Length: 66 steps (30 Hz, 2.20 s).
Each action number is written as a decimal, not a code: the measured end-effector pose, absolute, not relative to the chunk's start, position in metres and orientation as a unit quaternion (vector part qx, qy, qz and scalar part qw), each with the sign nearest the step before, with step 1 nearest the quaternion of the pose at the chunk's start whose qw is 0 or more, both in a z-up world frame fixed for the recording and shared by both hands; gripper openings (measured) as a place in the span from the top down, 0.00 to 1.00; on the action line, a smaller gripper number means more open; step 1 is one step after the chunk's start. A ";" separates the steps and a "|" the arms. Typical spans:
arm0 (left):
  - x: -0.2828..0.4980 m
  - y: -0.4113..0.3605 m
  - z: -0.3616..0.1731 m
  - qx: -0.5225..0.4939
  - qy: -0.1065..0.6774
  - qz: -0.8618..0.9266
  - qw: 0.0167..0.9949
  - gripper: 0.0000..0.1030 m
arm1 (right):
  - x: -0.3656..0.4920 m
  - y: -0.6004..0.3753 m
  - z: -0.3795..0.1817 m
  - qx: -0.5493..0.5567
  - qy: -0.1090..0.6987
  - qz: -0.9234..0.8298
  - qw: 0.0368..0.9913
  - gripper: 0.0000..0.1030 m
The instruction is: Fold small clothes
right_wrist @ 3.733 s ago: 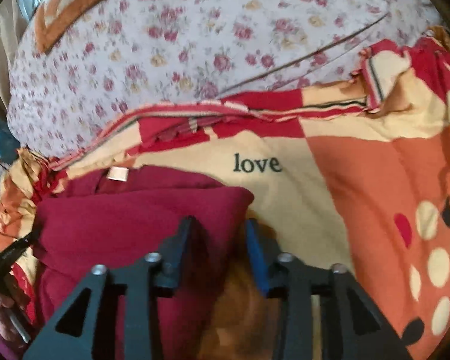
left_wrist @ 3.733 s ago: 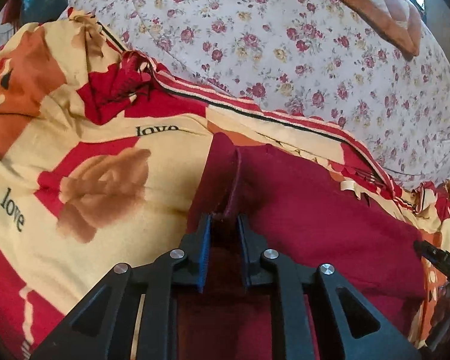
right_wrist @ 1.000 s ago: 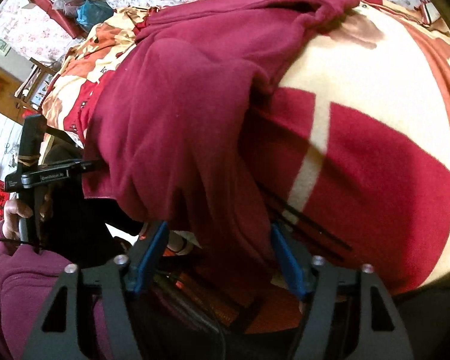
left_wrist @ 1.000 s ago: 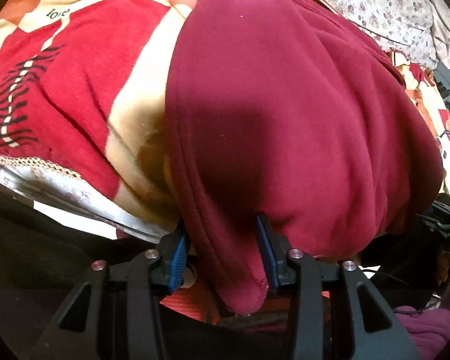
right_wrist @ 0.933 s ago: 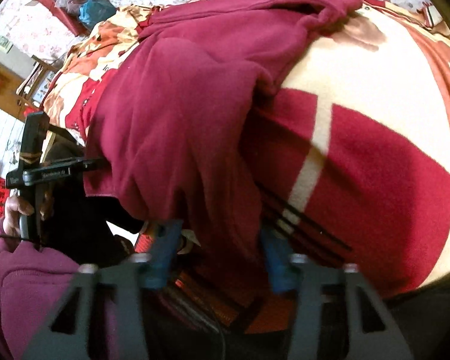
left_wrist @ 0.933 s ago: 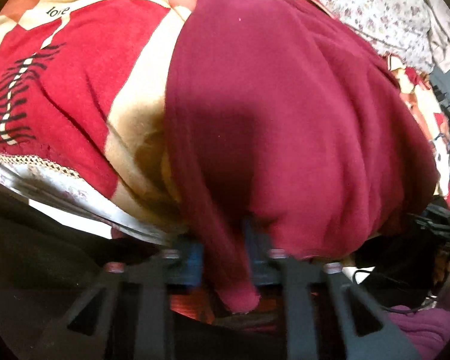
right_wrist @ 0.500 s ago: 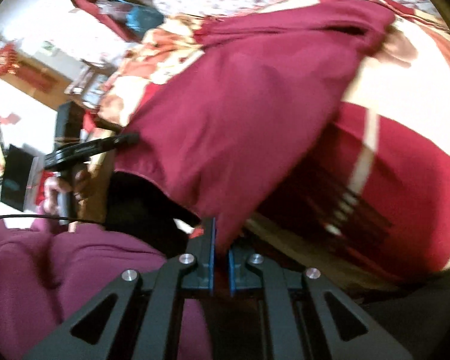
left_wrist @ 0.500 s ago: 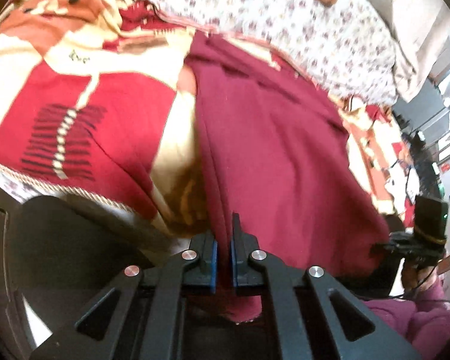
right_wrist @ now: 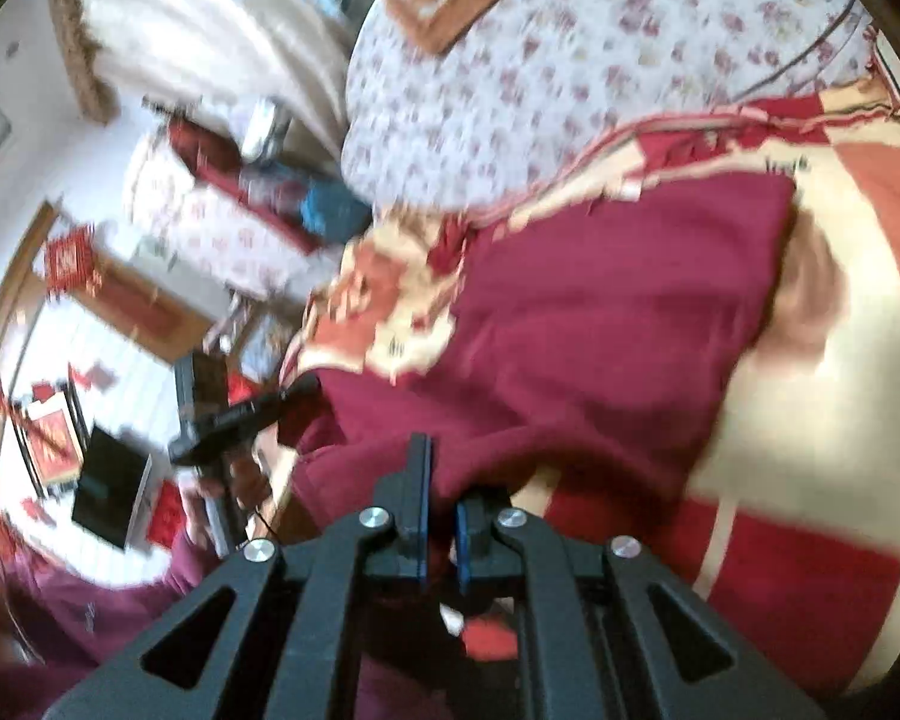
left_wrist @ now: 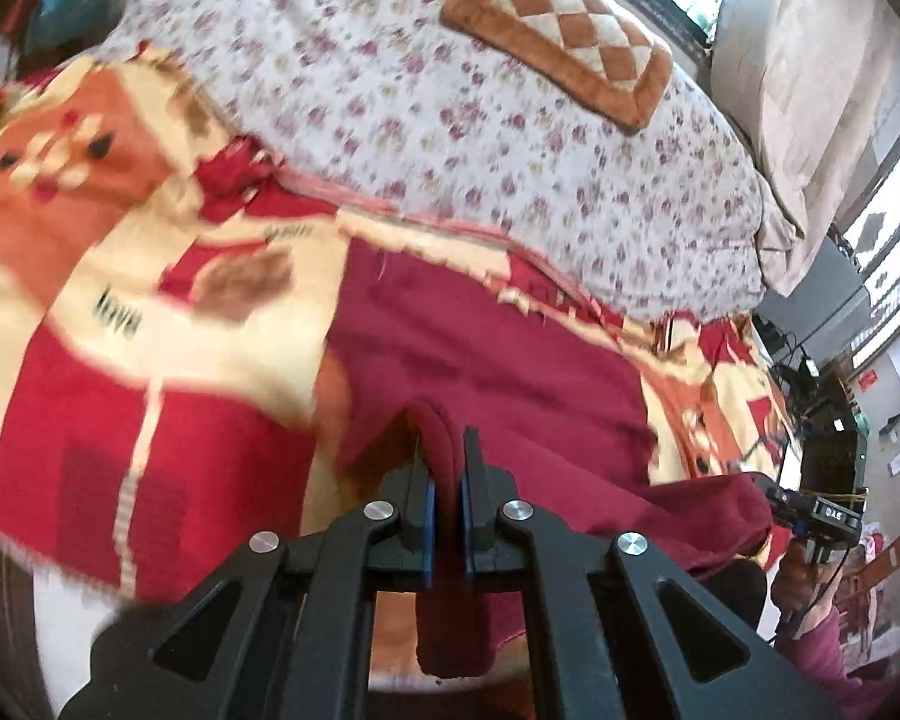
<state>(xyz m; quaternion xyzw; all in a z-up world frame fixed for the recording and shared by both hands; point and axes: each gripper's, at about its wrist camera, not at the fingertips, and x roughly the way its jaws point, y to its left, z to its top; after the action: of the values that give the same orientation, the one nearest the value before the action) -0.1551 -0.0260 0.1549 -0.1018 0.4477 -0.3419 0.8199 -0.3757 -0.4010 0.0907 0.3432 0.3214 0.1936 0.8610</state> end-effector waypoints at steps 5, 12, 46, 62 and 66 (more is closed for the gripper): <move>-0.098 -0.068 0.152 -0.098 0.431 -0.331 0.833 1.00 | -0.324 -0.440 0.096 0.355 0.307 0.137 0.872 0.94; -0.023 -0.109 0.114 -0.107 0.461 -0.305 0.826 1.00 | -0.254 -0.485 0.065 0.391 0.329 0.071 0.856 0.94; -0.006 -0.121 0.122 -0.084 0.416 -0.288 0.858 0.69 | -0.243 -0.459 0.075 0.245 0.345 0.006 0.906 0.48; 0.014 -0.159 0.038 -0.007 0.493 -0.216 0.842 0.69 | -0.128 -0.492 0.019 0.231 0.431 -0.102 0.866 0.48; 0.002 -0.152 0.049 -0.002 0.484 -0.219 0.848 0.69 | -0.158 -0.485 0.040 0.229 0.413 -0.101 0.876 0.42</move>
<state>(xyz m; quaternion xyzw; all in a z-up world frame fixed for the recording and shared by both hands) 0.0023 -0.1523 0.0489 -0.0022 0.4837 -0.2185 0.8475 -0.1578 -0.4850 0.0404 0.2285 0.4133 -0.1010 0.8757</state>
